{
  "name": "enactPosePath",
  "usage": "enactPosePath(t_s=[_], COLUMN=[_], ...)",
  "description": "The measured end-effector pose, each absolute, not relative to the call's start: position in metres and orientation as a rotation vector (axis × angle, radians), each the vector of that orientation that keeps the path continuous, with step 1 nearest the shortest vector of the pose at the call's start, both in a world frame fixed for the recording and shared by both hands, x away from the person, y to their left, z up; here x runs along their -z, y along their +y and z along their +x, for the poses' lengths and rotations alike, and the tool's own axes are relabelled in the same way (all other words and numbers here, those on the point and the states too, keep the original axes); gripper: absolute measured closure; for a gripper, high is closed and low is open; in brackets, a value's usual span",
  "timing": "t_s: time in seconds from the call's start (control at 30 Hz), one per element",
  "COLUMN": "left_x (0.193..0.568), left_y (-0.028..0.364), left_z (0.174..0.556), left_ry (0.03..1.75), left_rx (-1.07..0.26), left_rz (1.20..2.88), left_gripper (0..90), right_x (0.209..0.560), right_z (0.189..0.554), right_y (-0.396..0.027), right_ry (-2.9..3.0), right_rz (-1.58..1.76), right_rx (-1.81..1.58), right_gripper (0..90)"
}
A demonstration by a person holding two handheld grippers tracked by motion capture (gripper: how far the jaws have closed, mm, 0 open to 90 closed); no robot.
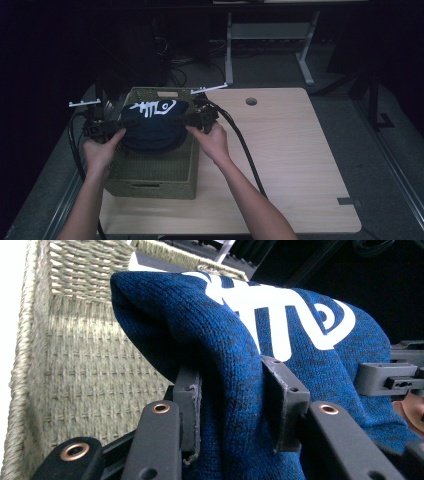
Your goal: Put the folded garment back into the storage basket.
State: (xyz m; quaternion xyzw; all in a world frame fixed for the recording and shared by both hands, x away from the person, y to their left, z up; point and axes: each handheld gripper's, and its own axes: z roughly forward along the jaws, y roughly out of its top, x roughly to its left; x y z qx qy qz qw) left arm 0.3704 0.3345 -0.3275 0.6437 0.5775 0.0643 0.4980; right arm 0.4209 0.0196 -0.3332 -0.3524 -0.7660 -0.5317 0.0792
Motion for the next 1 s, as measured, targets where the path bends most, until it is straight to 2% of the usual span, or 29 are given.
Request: enactPosePath(t_s=[1.0], left_x=[0.362], left_y=[0.34], left_z=[0.381], left_ry=[1.5], left_rx=[-0.118], left_rz=[1.677], left_gripper=[63.0], right_x=[0.375], right_z=[0.426], right_y=[0.037], right_ry=[-2.317], right_rz=[-1.102], right_rx=[1.466], right_gripper=[73.6])
